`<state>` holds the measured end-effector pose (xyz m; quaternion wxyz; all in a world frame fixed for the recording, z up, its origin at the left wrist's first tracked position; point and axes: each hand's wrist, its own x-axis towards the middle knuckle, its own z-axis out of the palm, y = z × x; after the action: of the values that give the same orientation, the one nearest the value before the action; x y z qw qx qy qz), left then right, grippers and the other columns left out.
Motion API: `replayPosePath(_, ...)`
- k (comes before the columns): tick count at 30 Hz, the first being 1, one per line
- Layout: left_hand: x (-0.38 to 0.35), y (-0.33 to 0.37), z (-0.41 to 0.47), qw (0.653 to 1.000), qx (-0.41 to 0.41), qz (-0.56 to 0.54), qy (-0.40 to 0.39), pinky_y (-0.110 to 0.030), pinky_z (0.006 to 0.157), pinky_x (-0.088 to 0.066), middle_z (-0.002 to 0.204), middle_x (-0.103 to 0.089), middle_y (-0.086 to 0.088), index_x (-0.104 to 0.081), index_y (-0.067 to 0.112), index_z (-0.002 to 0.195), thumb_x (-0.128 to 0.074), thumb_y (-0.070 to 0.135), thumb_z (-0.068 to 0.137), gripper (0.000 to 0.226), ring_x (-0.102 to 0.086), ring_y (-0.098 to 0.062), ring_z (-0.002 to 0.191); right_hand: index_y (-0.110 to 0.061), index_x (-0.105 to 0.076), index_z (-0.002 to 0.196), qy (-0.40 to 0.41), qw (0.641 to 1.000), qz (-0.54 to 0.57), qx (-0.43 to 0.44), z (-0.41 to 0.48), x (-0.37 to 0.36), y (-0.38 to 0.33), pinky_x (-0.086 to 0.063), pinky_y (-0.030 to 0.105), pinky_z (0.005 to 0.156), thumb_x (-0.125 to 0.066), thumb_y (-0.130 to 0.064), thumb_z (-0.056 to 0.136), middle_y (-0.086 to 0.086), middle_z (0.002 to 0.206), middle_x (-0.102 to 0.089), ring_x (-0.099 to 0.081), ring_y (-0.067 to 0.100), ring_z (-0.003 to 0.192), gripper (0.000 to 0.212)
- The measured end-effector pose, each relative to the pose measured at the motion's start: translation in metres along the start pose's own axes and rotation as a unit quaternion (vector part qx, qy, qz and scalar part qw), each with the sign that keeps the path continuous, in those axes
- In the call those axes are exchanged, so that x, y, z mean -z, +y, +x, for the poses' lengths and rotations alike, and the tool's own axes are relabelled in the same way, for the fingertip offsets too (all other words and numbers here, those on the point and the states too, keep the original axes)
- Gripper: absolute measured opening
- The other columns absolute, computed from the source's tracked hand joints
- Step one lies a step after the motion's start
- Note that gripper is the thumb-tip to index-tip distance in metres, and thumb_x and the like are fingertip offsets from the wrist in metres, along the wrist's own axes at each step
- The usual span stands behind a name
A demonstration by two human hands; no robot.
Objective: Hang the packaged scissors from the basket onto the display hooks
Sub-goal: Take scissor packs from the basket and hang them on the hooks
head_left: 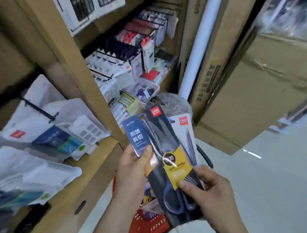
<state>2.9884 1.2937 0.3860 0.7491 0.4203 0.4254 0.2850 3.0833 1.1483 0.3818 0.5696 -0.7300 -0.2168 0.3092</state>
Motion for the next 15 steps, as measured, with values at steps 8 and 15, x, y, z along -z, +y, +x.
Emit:
replayPosePath(8,0.008,0.090,-0.110,0.969,-0.226,0.051,0.085,-0.054,0.100,-0.046,0.135,-0.062,0.001,-0.025,0.065,0.140,-0.070,0.015,0.090,0.084,-0.062,-0.024,0.120,-0.023,-0.080,0.085,-0.052,0.990,0.067,0.115,-0.027,0.006,-0.090,-0.048,0.015,0.075,-0.068,-0.003,0.088,-0.003,0.087,-0.071,-0.067,0.008,0.083,0.023)
replayPosePath(15,0.082,0.140,-0.178,0.924,-0.264,0.089,0.261,-0.040,0.097,-0.049,0.110,-0.074,0.005,-0.077,0.040,0.095,-0.056,0.007,0.097,0.040,-0.066,-0.019,0.105,-0.027,-0.077,0.092,-0.103,0.973,0.113,0.173,-0.046,-0.033,-0.150,-0.039,0.005,0.056,-0.062,0.003,0.092,-0.020,0.063,-0.065,-0.054,-0.006,0.058,0.033)
